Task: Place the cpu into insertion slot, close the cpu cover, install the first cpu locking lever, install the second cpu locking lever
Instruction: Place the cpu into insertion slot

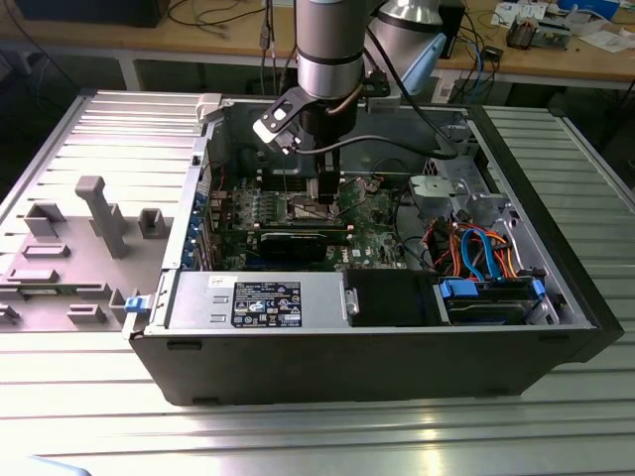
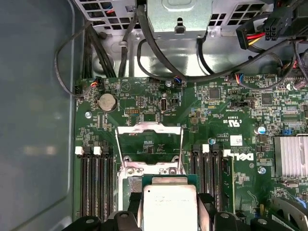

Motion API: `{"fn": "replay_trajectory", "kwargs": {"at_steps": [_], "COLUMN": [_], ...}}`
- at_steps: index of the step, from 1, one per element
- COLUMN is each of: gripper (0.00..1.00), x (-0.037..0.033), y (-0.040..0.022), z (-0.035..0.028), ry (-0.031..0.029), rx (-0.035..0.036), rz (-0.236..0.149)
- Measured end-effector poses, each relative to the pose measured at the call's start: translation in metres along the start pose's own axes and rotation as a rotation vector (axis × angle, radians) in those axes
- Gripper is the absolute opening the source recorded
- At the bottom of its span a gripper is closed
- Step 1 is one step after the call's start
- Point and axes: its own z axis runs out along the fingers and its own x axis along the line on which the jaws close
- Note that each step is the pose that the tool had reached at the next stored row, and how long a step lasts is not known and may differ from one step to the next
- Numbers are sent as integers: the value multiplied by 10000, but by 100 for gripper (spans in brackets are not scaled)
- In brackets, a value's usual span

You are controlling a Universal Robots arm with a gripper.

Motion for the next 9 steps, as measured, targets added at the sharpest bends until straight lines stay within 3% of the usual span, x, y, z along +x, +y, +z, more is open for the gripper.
{"fn": "replay_trajectory", "kwargs": {"at_steps": [4,5,6,7,9], "gripper": [55,55,55,55,55], "x": [3,5,65,69,70], "y": [-7,-24,-70,-123,-123], "z": [2,57,169,236,240], "ry": [1,-14,78,105,108], "rx": [-1,-7,-68,-63,-65], "rz": [37,234,-84,-159,-158]}}
